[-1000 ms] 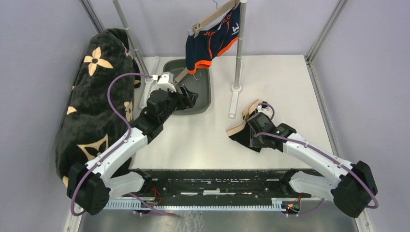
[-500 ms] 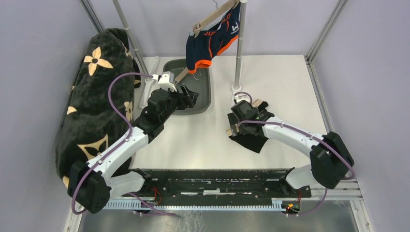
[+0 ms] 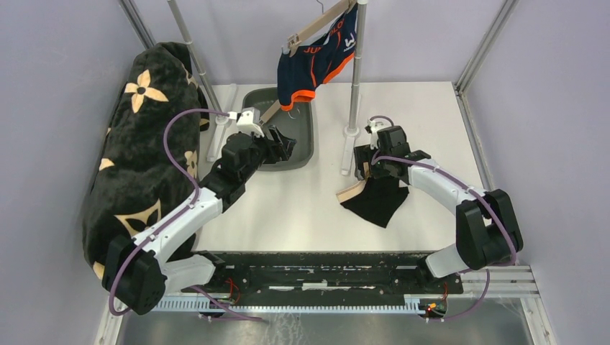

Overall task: Clip the underwear to the hanger
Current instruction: Adjust the underwear at the center of the board, then pick up the hanger from the bin.

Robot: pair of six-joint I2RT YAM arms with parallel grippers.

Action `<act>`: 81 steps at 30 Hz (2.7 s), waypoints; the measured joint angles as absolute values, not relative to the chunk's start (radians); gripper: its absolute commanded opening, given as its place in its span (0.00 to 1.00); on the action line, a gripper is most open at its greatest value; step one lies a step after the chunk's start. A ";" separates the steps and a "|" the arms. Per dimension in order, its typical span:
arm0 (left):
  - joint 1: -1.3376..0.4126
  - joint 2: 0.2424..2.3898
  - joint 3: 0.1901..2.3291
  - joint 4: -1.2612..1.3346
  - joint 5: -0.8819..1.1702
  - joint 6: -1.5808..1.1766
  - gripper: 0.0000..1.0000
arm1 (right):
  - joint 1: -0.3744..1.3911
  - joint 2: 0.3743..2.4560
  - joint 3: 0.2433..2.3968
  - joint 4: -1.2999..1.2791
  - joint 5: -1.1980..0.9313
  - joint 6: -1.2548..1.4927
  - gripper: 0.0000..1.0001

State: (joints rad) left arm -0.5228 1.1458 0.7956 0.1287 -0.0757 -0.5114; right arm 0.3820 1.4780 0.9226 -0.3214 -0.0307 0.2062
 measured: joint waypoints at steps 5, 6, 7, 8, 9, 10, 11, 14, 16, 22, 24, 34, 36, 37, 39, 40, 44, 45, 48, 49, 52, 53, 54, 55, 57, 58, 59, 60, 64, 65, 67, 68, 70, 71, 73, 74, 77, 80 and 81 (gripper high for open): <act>-0.522 1.157 0.795 0.131 -0.073 -0.511 0.80 | 0.364 1.478 0.918 -0.307 -0.160 0.165 0.92; -0.521 1.159 0.795 0.133 -0.072 -0.511 0.80 | 0.363 1.478 0.916 -0.305 -0.183 0.157 0.92; -0.521 1.159 0.795 0.134 -0.072 -0.511 0.80 | 0.363 1.478 0.914 -0.303 -0.195 0.153 0.92; -0.521 1.159 0.795 0.134 -0.071 -0.511 0.80 | 0.363 1.478 0.909 -0.301 -0.211 0.150 0.92; -0.520 1.159 0.795 0.136 -0.069 -0.511 0.80 | 0.363 1.478 0.905 -0.301 -0.219 0.148 0.92; -0.518 1.159 0.795 0.138 -0.068 -0.511 0.80 | 0.361 1.478 0.902 -0.303 -0.229 0.146 0.92; -0.517 1.159 0.795 0.138 -0.068 -0.511 0.80 | 0.360 1.478 0.899 -0.310 -0.236 0.143 0.92; -0.516 1.159 0.795 0.138 -0.067 -0.511 0.80 | 0.358 1.484 0.899 -0.315 -0.251 0.138 0.91; -0.516 1.159 0.793 0.139 -0.067 -0.511 0.80 | 0.358 1.498 0.899 -0.316 -0.256 0.134 0.91; -0.510 1.159 0.781 0.147 -0.052 -0.511 0.80 | 0.358 1.547 0.899 -0.327 -0.263 0.129 0.88; -0.506 1.159 0.779 0.150 -0.049 -0.511 0.80 | 0.358 1.566 0.899 -0.327 -0.265 0.129 0.86; -0.500 1.161 0.778 0.156 -0.046 -0.511 0.80 | 0.358 1.631 0.899 -0.307 -0.258 0.137 0.71; -0.499 1.161 0.778 0.159 -0.046 -0.511 0.80 | 0.358 1.631 0.899 -0.298 -0.257 0.138 0.69; -0.499 1.161 0.778 0.160 -0.045 -0.511 0.80 | 0.358 1.631 0.899 -0.294 -0.253 0.139 0.68; -0.499 1.165 0.778 0.162 -0.044 -0.511 0.80 | 0.358 1.631 0.899 -0.287 -0.246 0.144 0.65; -0.499 1.167 0.778 0.162 -0.043 -0.511 0.80 | 0.358 1.631 0.899 -0.284 -0.242 0.146 0.63; -0.499 1.172 0.778 0.163 -0.042 -0.511 0.80 | 0.358 1.647 0.902 -0.270 -0.234 0.160 0.51; -0.499 1.172 0.778 0.163 -0.042 -0.511 0.80 | 0.358 1.657 0.906 -0.267 -0.232 0.163 0.46; -0.498 1.176 0.778 0.167 -0.042 -0.511 0.80 | 0.358 1.686 0.920 -0.255 -0.232 0.175 0.27; -0.498 1.177 0.778 0.167 -0.043 -0.511 0.80 | 0.358 1.692 0.924 -0.251 -0.232 0.181 0.15; -0.498 1.182 0.778 0.167 -0.043 -0.511 0.80 | 0.358 1.697 0.926 -0.247 -0.239 0.207 0.00; -0.498 1.183 0.778 0.166 -0.043 -0.511 0.80 | 0.358 1.695 0.925 -0.242 -0.244 0.214 0.01; -0.498 1.183 0.778 0.166 -0.045 -0.511 0.80 | 0.358 1.691 0.920 -0.233 -0.249 0.222 0.00; -0.498 1.183 0.778 0.166 -0.047 -0.511 0.80 | 0.358 1.684 0.913 -0.224 -0.253 0.230 0.00; -0.498 1.184 0.778 0.167 -0.050 -0.511 0.80 | 0.358 1.656 0.899 -0.221 -0.263 0.235 0.01; -0.498 1.184 0.778 0.167 -0.051 -0.511 0.80 | 0.358 1.642 0.896 -0.220 -0.268 0.234 0.01; -0.498 1.185 0.778 0.167 -0.051 -0.511 0.80 | 0.358 1.621 0.889 -0.216 -0.278 0.233 0.01; -0.498 1.187 0.778 0.167 -0.051 -0.511 0.80 | 0.357 1.602 0.885 -0.210 -0.289 0.231 0.01; -0.498 1.196 0.774 0.184 -0.053 -0.511 0.80 | 0.347 1.527 0.866 -0.179 -0.337 0.223 0.00; -0.498 1.198 0.766 0.198 -0.054 -0.511 0.80 | 0.342 1.510 0.862 -0.169 -0.350 0.221 0.01; -0.497 1.198 0.743 0.225 -0.059 -0.511 0.80 | 0.328 1.485 0.853 -0.152 -0.377 0.220 0.01; -0.496 1.198 0.727 0.245 -0.062 -0.512 0.80 | 0.319 1.474 0.851 -0.149 -0.392 0.220 0.00; -0.492 1.198 0.698 0.279 -0.072 -0.519 0.80 | 0.305 1.461 0.848 -0.137 -0.414 0.219 0.01; -0.488 1.198 0.680 0.303 -0.078 -0.525 0.79 | 0.295 1.454 0.846 -0.131 -0.426 0.219 0.01; -0.482 1.199 0.653 0.335 -0.088 -0.533 0.79 | 0.283 1.440 0.841 -0.125 -0.441 0.220 0.01; -0.477 1.205 0.646 0.357 -0.096 -0.533 0.79 | 0.278 1.435 0.840 -0.123 -0.445 0.221 0.01; -0.461 1.253 0.655 0.397 -0.097 -0.534 0.79 | 0.265 1.424 0.840 -0.115 -0.448 0.231 0.01; -0.412 1.360 0.722 0.381 -0.093 -0.533 0.78 | 0.260 1.415 0.839 -0.103 -0.449 0.250 0.01; -0.396 1.407 0.762 0.366 -0.091 -0.533 0.78 | 0.260 1.411 0.837 -0.098 -0.449 0.256 0.01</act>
